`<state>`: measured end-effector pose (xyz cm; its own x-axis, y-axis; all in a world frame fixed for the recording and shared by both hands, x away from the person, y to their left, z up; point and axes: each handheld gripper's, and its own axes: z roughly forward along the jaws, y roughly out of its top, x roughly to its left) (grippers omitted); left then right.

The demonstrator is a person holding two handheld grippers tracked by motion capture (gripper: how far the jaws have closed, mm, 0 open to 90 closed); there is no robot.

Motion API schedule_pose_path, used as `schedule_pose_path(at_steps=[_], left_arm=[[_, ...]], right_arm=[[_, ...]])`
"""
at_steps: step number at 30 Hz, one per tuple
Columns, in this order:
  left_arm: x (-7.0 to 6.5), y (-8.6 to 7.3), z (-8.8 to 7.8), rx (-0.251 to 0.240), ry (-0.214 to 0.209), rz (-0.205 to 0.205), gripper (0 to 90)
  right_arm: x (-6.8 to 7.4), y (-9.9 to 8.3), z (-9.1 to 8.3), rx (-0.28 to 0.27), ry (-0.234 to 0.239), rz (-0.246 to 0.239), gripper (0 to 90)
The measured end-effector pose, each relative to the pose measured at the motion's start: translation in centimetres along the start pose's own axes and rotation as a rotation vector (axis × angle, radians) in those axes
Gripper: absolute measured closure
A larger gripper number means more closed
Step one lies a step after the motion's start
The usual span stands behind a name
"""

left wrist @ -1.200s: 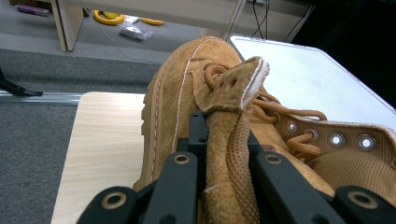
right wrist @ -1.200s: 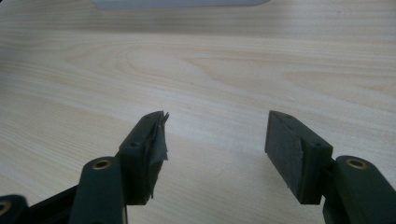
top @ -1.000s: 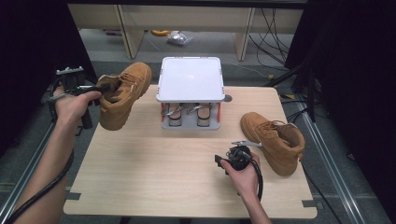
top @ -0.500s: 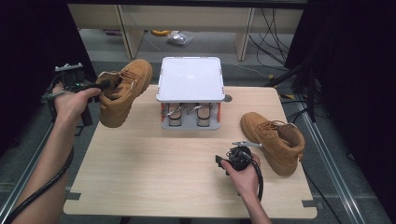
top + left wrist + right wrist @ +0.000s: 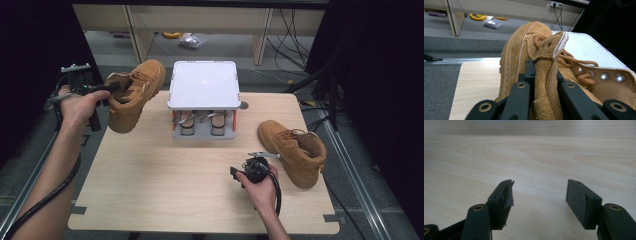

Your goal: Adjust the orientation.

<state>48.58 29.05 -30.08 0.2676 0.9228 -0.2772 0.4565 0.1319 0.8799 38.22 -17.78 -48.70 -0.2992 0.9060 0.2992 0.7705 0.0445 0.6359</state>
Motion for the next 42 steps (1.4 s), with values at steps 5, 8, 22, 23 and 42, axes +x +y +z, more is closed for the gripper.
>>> schedule_pose_path(at_steps=[5, 8, 22, 23, 42], left_arm=[[-0.3, 0.2, 0.3, -0.012, -0.014, 0.003, 82.4], [-0.6, 0.4, 0.4, -0.014, -0.021, 0.005, 82.4], [-1.6, 1.6, 1.1, -0.033, -0.042, -0.007, 82.4], [-1.8, 1.7, 1.2, -0.033, -0.045, -0.003, 82.3], [-3.6, 2.8, 2.6, -0.026, -0.076, 0.001, 82.2]], right_arm=[[0.0, 0.0, 0.0, 0.003, -0.011, 0.001, 39.2], [0.0, 0.0, 0.0, 0.003, -0.010, 0.002, 39.2], [0.0, -0.1, 0.1, 0.003, -0.025, 0.007, 39.2], [0.3, -0.1, 0.0, 0.011, -0.017, 0.039, 39.2], [0.2, -0.1, 0.0, 0.014, -0.020, 0.046, 39.2]])
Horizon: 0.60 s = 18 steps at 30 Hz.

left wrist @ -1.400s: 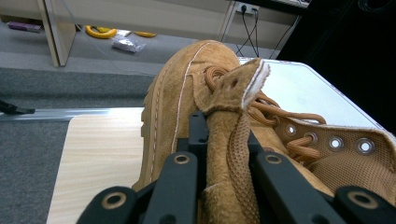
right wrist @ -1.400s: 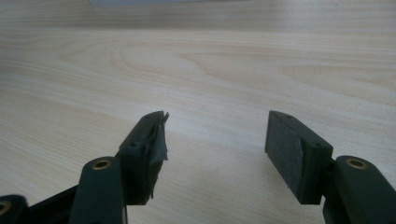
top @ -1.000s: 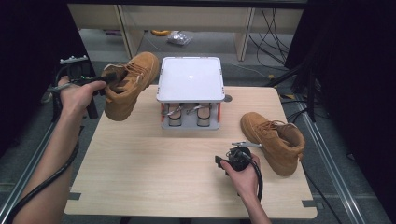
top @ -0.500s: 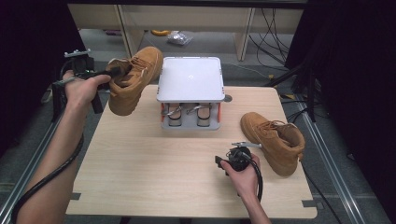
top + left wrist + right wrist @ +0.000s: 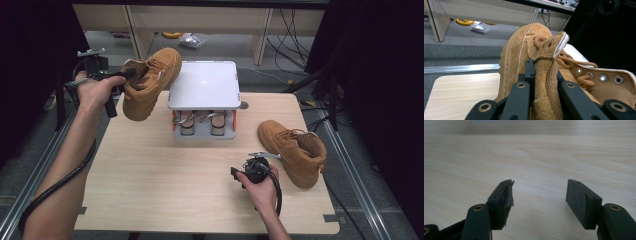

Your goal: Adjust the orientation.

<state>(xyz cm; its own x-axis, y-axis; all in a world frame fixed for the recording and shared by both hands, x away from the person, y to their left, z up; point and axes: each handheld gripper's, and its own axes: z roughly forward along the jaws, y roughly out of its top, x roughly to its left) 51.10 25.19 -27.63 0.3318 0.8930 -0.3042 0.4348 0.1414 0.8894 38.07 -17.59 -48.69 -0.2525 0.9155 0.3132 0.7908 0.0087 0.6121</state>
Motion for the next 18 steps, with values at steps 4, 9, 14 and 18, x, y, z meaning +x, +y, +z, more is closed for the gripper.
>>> schedule_pose_path(at_steps=[4, 9, 14, 18], left_arm=[[-0.3, 0.2, 0.3, -0.002, -0.011, -0.001, 82.2], [-0.6, 0.4, 0.8, 0.003, -0.012, 0.004, 82.2], [-1.0, 0.6, 1.2, 0.010, -0.018, 0.004, 82.2], [-1.2, 0.8, 1.5, 0.013, -0.024, 0.002, 82.1]], right_arm=[[-0.1, 0.0, 0.1, -0.006, -0.009, -0.017, 39.2], [-0.1, 0.0, 0.2, -0.005, -0.005, -0.007, 39.1], [-0.2, 0.0, 0.3, -0.006, -0.008, -0.023, 39.2], [-0.1, 0.0, 0.2, -0.005, -0.005, -0.004, 39.2]])
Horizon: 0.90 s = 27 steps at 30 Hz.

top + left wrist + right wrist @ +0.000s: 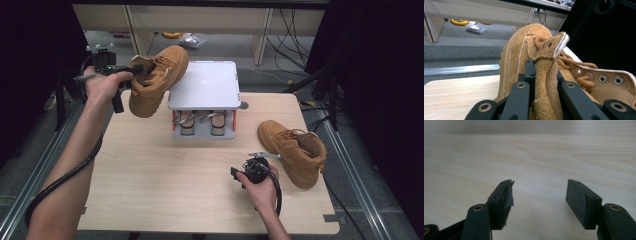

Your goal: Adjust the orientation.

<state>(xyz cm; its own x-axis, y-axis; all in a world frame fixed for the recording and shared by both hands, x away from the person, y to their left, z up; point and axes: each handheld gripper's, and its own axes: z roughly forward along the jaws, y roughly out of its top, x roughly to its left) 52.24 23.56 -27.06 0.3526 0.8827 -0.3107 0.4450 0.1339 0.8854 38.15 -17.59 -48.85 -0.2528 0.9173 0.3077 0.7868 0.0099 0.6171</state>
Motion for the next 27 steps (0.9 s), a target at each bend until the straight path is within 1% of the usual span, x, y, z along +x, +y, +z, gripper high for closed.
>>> schedule_pose_path(at_steps=[1, 2, 3, 8, 9, 10, 12, 13, 14, 15, 16, 17, 18, 20, 24, 26, 27], left_arm=[[-0.2, 0.1, 0.2, 0.000, 0.001, 0.000, 82.2], [-0.2, 0.1, 0.2, 0.000, 0.001, 0.000, 82.1], [-0.3, 0.1, 0.3, 0.000, 0.002, 0.000, 82.1], [-0.6, 0.4, 0.7, 0.003, -0.001, -0.001, 82.1], [-0.7, 0.4, 0.7, 0.004, -0.002, 0.004, 82.1], [-0.8, 0.5, 0.8, 0.004, -0.003, 0.005, 82.1], [-0.9, 0.6, 0.9, 0.002, -0.003, 0.006, 82.1], [-1.0, 0.6, 0.9, 0.003, -0.006, 0.007, 82.1], [-1.1, 0.7, 1.0, 0.002, -0.004, 0.007, 82.1], [-1.3, 0.7, 1.2, 0.004, -0.008, 0.009, 82.1], [-1.3, 0.7, 1.2, 0.004, -0.008, 0.009, 82.1], [-1.4, 0.8, 1.3, 0.004, -0.014, 0.004, 82.1], [-1.4, 0.8, 1.4, 0.003, -0.014, -0.001, 82.1], [-1.5, 0.8, 1.4, 0.004, -0.014, -0.002, 82.1], [-1.8, 1.0, 1.6, 0.003, -0.013, 0.012, 82.0], [-2.0, 1.2, 1.7, 0.007, -0.016, 0.009, 82.0], [-2.0, 1.3, 1.8, 0.004, -0.018, -0.002, 82.0]], right_arm=[[-0.1, 0.0, -0.1, -0.002, 0.003, -0.020, 39.2], [-0.1, 0.0, -0.1, -0.002, 0.003, -0.020, 39.2], [0.0, 0.0, -0.1, 0.003, 0.003, -0.003, 39.2], [0.0, 0.0, -0.1, 0.003, 0.003, -0.006, 39.2], [-0.2, 0.0, -0.2, -0.006, 0.009, -0.026, 39.2], [-0.2, 0.0, -0.2, -0.006, 0.009, -0.026, 39.2], [-0.1, 0.0, -0.1, -0.003, 0.003, -0.019, 39.2], [0.0, 0.0, -0.1, 0.004, 0.003, -0.001, 39.2], [0.1, 0.0, -0.1, 0.006, 0.001, 0.006, 39.1], [-0.2, 0.0, 0.1, -0.016, -0.008, -0.035, 39.2], [-0.2, 0.0, 0.1, -0.017, -0.004, -0.033, 39.1], [-0.1, 0.0, 0.0, -0.004, 0.004, -0.009, 39.1], [-0.1, -0.1, -0.2, -0.004, 0.012, -0.013, 39.1], [-0.1, -0.1, -0.2, -0.004, 0.013, -0.017, 39.1], [-0.2, 0.0, -0.2, -0.002, 0.018, -0.016, 39.1], [-0.2, -0.1, -0.2, -0.005, 0.013, -0.016, 39.1], [-0.2, -0.1, -0.2, -0.004, 0.010, -0.019, 39.1]])
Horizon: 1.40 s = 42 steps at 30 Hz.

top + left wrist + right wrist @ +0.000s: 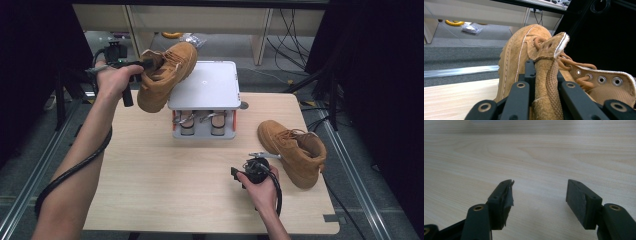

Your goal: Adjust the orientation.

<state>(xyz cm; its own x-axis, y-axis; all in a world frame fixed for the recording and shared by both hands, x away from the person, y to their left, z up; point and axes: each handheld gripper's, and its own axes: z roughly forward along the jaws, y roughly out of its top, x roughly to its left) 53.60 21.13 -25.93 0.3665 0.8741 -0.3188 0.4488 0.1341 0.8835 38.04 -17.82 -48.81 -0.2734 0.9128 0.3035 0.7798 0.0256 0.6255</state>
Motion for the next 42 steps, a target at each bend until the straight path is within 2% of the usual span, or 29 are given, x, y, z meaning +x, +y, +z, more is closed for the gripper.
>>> schedule_pose_path(at_steps=[9, 10, 11, 12, 14, 18, 20, 23, 24, 25, 26, 31, 32, 34, 35, 37, 38, 42], left_arm=[[-0.5, 0.4, 0.5, -0.007, 0.000, -0.006, 81.9], [-0.5, 0.4, 0.7, -0.007, 0.000, -0.010, 81.9], [-0.5, 0.4, 0.7, -0.007, 0.000, -0.010, 81.8], [-0.6, 0.4, 0.8, -0.005, 0.001, -0.007, 81.8], [-0.9, 0.4, 1.0, -0.006, 0.004, -0.006, 81.8], [-1.1, 0.4, 1.4, -0.005, 0.002, -0.013, 81.8], [-1.2, 0.4, 1.6, -0.002, 0.003, -0.018, 81.7], [-1.4, 0.4, 2.0, 0.002, 0.001, -0.024, 81.8], [-1.6, 0.4, 2.2, 0.000, -0.004, -0.025, 81.7], [-1.6, 0.4, 2.2, 0.000, -0.004, -0.025, 81.7], [-1.7, 0.4, 2.3, 0.002, 0.000, -0.027, 81.6], [-1.8, 0.2, 2.9, 0.004, -0.010, -0.048, 81.6], [-1.9, 0.2, 3.2, 0.007, -0.001, -0.057, 81.4], [-1.9, 0.2, 3.3, 0.009, 0.002, -0.062, 81.4], [-1.9, 0.2, 3.5, 0.006, -0.001, -0.065, 81.3], [-2.0, 0.1, 3.8, 0.011, 0.006, -0.069, 81.3], [-2.0, 0.1, 3.9, 0.010, 0.001, -0.072, 81.3], [-2.1, 0.2, 4.4, 0.016, 0.005, -0.092, 80.9]], right_arm=[[0.0, 0.0, 0.0, 0.003, 0.003, 0.014, 39.1], [-0.1, -0.1, 0.2, -0.008, 0.006, -0.007, 39.1], [-0.1, -0.1, 0.2, -0.008, 0.006, -0.007, 39.1], [0.1, 0.0, 0.1, 0.011, -0.005, 0.017, 39.1], [0.1, 0.0, 0.1, 0.009, -0.010, 0.019, 39.1], [-0.1, 0.0, 0.1, 0.000, -0.004, 0.002, 39.1], [0.0, 0.0, 0.1, 0.012, -0.024, 0.015, 39.1], [-0.1, 0.0, 0.1, 0.010, -0.023, 0.009, 39.1], [0.2, 0.0, 0.1, 0.014, -0.021, 0.034, 39.1], [0.2, 0.0, 0.1, 0.014, -0.021, 0.034, 39.1], [0.0, -0.2, 0.1, 0.003, 0.011, 0.013, 39.1], [-0.1, -0.3, 0.4, 0.002, 0.006, -0.018, 39.1], [0.0, -0.4, 0.4, -0.001, 0.002, -0.006, 39.1], [0.0, -0.3, 0.4, -0.005, 0.003, -0.012, 39.1], [0.0, -0.2, 0.3, 0.001, 0.004, 0.005, 39.1], [-0.1, -0.2, 0.3, -0.010, 0.011, -0.006, 39.1], [0.1, -0.2, 0.2, 0.005, 0.012, 0.016, 39.1], [0.1, -0.3, 0.2, 0.008, 0.007, 0.023, 39.1]])
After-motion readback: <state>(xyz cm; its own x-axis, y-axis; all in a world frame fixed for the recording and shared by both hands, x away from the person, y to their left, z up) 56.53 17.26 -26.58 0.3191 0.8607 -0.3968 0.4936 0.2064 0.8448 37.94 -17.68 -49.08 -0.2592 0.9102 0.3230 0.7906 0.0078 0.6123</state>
